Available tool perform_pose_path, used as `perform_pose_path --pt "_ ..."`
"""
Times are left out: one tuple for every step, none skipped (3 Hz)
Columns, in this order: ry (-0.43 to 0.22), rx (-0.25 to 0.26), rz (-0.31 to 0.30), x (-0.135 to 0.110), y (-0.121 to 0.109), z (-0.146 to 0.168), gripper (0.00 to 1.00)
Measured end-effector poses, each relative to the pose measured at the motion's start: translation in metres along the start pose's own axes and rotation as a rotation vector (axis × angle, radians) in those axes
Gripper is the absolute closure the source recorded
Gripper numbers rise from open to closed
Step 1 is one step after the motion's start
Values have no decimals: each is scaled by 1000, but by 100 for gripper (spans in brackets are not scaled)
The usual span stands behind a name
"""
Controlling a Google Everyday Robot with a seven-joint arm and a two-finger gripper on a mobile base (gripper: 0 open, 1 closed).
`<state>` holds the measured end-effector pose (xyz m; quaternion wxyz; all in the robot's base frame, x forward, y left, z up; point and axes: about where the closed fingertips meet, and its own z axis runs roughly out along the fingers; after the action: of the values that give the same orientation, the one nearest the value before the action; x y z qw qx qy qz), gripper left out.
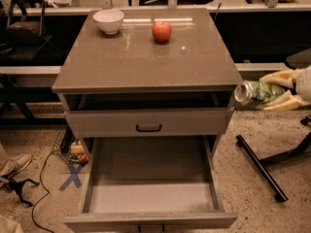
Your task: Pick green can from middle drawer and place on counter
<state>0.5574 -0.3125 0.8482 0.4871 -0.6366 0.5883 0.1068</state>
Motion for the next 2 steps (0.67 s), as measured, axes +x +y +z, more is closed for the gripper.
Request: perform_pose_path --pt "97 10 -61 -39 -39 5 100" --pt "196 17 -61 -64 -72 20 100"
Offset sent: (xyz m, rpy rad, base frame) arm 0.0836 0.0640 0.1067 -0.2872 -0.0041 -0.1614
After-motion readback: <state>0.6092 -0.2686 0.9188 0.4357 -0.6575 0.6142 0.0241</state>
